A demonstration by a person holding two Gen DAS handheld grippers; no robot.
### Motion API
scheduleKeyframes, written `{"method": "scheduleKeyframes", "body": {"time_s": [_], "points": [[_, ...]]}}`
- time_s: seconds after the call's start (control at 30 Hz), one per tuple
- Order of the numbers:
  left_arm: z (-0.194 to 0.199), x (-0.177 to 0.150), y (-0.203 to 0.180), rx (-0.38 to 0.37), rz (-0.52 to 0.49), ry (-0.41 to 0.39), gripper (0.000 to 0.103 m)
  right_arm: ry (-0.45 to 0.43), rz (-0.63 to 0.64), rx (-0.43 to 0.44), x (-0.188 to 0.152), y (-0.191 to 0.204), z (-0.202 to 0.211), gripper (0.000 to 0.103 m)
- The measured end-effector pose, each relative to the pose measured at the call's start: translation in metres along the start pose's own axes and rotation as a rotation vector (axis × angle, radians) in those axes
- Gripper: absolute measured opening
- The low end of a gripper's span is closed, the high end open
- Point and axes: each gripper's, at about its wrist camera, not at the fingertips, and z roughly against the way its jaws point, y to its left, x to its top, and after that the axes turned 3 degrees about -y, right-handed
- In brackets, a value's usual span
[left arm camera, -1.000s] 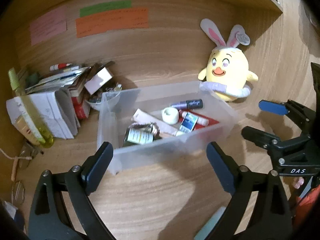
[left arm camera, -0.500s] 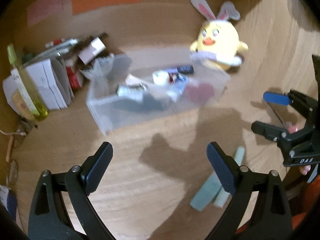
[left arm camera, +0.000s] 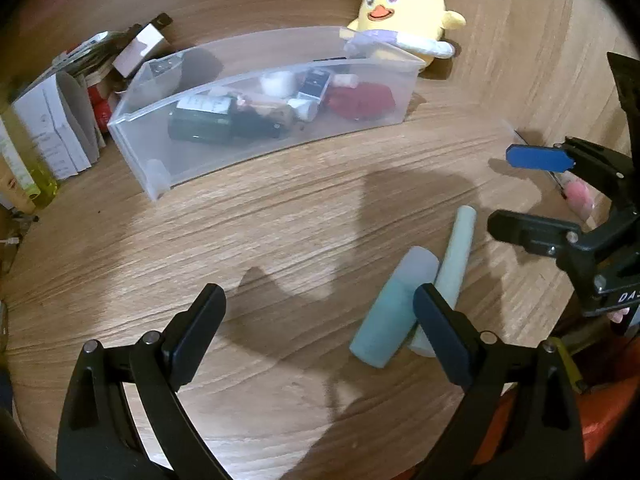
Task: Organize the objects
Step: 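Withdraw both tools from the box toward the light-blue bottle and green tube, then grasp the light-blue bottle with the left tool while the right tool grasps the pale green tube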
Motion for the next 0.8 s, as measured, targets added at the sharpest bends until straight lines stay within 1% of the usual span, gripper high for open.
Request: {"method": "scheduleKeyframes", "body": {"time_s": [0.13, 0.2, 0.23, 0.27, 0.3, 0.37, 0.4, 0.43, 0.47, 0.5, 0.57, 0.6, 0.63, 0.67, 0.8], "points": [[-0.005, -0.001, -0.004, -0.024, -0.004, 0.018, 0.096, 0.029, -0.003, 0.032, -0.006, 0.004, -0.003, 0.082], [-0.008, -0.001, -0.007, -0.019, -0.008, 0.020, 0.096, 0.050, 0.001, 0.037, -0.010, 0.007, -0.007, 0.082], [-0.009, -0.001, -0.008, -0.010, -0.010, 0.014, 0.094, 0.055, 0.001, 0.037, -0.012, 0.009, -0.007, 0.082], [-0.010, -0.001, -0.009, -0.001, -0.015, 0.006, 0.086, 0.063, 0.000, 0.039, -0.013, 0.009, -0.009, 0.082], [-0.010, 0.000, -0.011, 0.013, -0.027, 0.000, 0.082, 0.070, -0.006, 0.043, -0.015, 0.010, -0.010, 0.082], [-0.009, 0.001, -0.011, 0.003, -0.029, -0.012, 0.062, 0.083, -0.029, 0.063, -0.016, 0.009, -0.012, 0.082], [-0.009, 0.002, -0.010, 0.007, -0.029, -0.017, 0.058, 0.090, -0.040, 0.071, -0.017, 0.009, -0.013, 0.082], [-0.008, 0.002, -0.009, 0.008, -0.028, -0.023, 0.048, 0.096, -0.050, 0.078, -0.017, 0.009, -0.014, 0.082], [-0.008, 0.003, -0.008, 0.009, -0.026, -0.027, 0.043, 0.099, -0.061, 0.088, -0.018, 0.010, -0.014, 0.082], [-0.008, 0.003, -0.006, 0.013, -0.021, -0.030, 0.040, 0.100, -0.071, 0.104, -0.019, 0.012, -0.016, 0.082], [-0.006, 0.002, -0.002, 0.020, -0.010, -0.037, 0.029, 0.103, -0.083, 0.125, -0.020, 0.016, -0.018, 0.081], [-0.005, 0.002, 0.000, 0.021, -0.005, -0.041, 0.027, 0.102, -0.091, 0.138, -0.020, 0.018, -0.019, 0.080], [-0.004, 0.001, 0.002, 0.021, -0.001, -0.043, 0.024, 0.097, -0.089, 0.138, -0.019, 0.019, -0.020, 0.075], [-0.003, 0.001, 0.004, 0.020, 0.004, -0.044, 0.024, 0.092, -0.090, 0.144, -0.018, 0.022, -0.020, 0.071], [-0.003, 0.000, 0.008, 0.027, 0.013, -0.053, 0.024, 0.085, -0.090, 0.154, -0.012, 0.027, -0.026, 0.069]]}}
